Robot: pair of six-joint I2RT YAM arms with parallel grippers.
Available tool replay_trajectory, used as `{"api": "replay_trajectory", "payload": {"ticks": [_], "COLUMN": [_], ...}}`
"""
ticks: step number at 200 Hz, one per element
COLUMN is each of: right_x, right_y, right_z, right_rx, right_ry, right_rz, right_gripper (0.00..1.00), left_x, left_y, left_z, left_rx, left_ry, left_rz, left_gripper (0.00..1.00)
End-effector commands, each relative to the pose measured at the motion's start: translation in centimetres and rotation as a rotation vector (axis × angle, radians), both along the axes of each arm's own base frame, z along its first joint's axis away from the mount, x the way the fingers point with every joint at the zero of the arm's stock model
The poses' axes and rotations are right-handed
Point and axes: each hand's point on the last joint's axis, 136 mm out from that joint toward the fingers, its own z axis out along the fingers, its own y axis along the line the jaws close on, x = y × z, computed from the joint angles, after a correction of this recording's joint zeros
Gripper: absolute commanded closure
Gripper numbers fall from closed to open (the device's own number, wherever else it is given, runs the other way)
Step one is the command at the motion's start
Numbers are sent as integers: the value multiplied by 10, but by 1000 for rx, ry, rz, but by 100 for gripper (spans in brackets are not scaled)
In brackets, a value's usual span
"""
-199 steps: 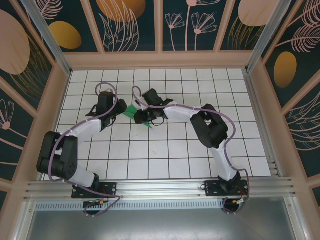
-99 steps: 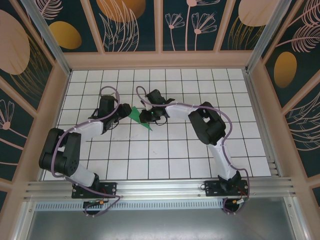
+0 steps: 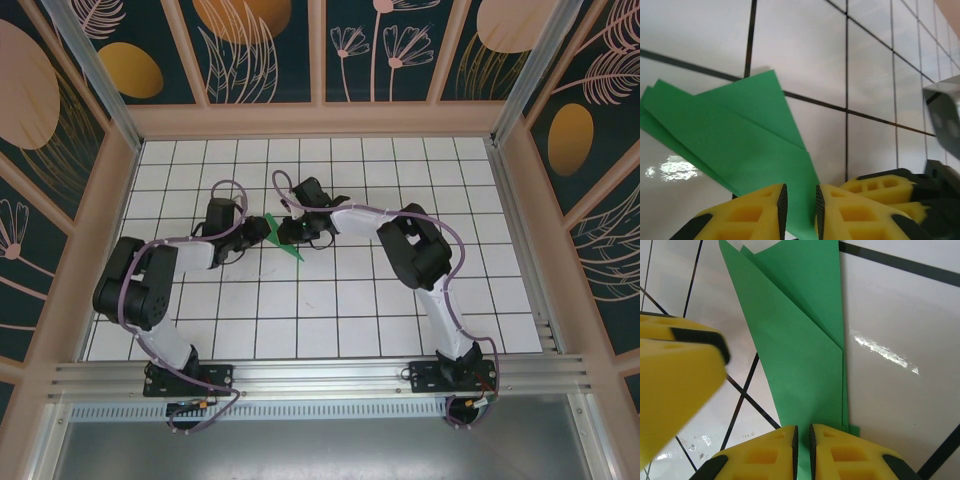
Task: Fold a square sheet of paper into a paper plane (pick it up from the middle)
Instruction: Fold the wing for the fifth time at the center of the table.
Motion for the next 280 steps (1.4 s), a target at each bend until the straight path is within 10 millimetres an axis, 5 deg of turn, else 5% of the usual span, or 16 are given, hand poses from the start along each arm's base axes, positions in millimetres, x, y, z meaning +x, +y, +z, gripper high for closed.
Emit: {"api": "replay_trajectory", "payload": {"ticks": [1,72,151,217,280], "right_x": [3,-13,-29,-29,-30], "right_y": [4,10,-6,-12,-14], "right_z": [7,39,9,-10,-17], "right_rx": [22,94,32,-3,-30], "right_ry": [18,-12,52,83,98], "right_rz": [-3,34,17,-8,-5], "right_gripper": [82,80,80,81,83], "left_x": [2,5,6,12,22], "left_y": [-6,2,2,-15,-6], "left_z": [-9,-34,-34,25,-12], "left_rx": [-23,17,22,-91,-11], "left_ry": [19,109,120,-56,26], "left_rz": [-7,51,51,-26,20], "left_gripper": [77,76,76,75,77]}}
